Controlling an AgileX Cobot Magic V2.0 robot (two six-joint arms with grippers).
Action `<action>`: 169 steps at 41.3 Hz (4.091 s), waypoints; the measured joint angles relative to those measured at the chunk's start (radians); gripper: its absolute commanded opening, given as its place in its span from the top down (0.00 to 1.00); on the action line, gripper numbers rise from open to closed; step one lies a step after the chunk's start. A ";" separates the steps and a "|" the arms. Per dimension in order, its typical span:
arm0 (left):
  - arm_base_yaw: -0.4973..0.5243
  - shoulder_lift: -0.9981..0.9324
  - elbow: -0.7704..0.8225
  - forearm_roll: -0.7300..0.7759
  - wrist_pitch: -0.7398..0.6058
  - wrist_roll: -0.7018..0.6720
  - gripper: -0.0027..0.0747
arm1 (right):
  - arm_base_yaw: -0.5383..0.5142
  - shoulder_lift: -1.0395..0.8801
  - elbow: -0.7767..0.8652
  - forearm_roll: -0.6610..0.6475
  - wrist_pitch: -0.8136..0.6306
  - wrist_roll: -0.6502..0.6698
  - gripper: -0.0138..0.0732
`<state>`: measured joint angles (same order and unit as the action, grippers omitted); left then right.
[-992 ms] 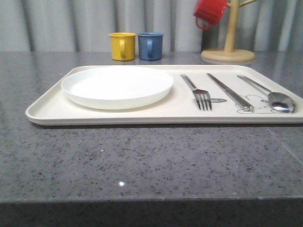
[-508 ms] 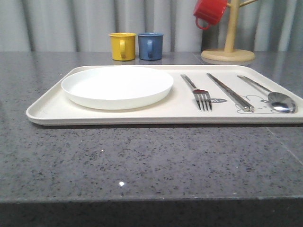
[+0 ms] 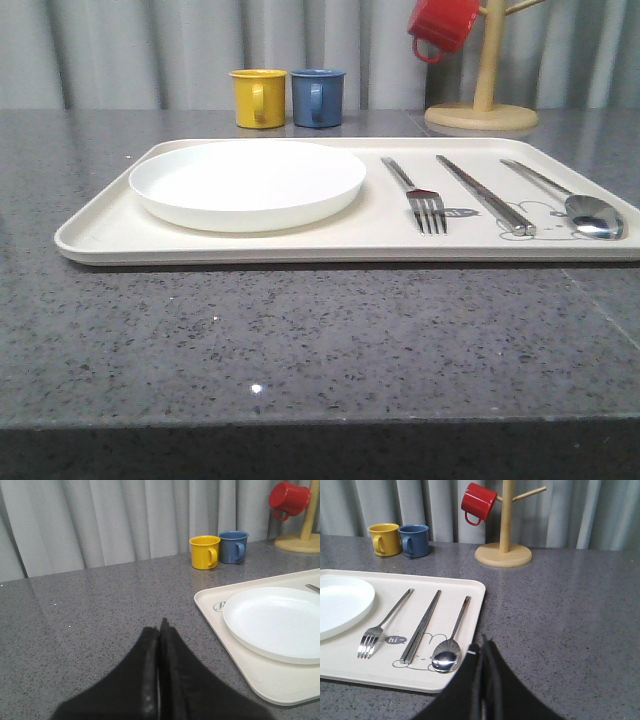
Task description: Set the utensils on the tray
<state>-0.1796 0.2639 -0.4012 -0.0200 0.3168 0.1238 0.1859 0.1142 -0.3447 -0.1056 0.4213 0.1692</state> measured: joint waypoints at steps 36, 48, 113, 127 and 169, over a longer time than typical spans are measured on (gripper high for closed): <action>0.004 -0.021 0.020 0.000 -0.015 0.000 0.99 | 0.000 -0.003 0.000 0.000 0.012 0.000 0.97; 0.124 -0.258 0.231 0.000 -0.026 0.000 0.99 | 0.000 -0.003 0.000 0.000 0.014 0.000 0.97; 0.146 -0.269 0.405 -0.007 -0.180 0.000 0.99 | -0.023 -0.013 0.048 -0.001 -0.023 -0.007 0.97; 0.146 -0.269 0.405 -0.007 -0.182 0.000 0.99 | -0.217 -0.123 0.320 0.125 -0.182 -0.138 0.97; 0.148 -0.269 0.405 -0.007 -0.182 0.000 0.99 | -0.251 -0.123 0.371 0.184 -0.179 -0.193 0.97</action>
<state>-0.0317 -0.0051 0.0043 -0.0275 0.1352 0.1238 -0.0646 -0.0090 0.0268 0.0779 0.2424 -0.0237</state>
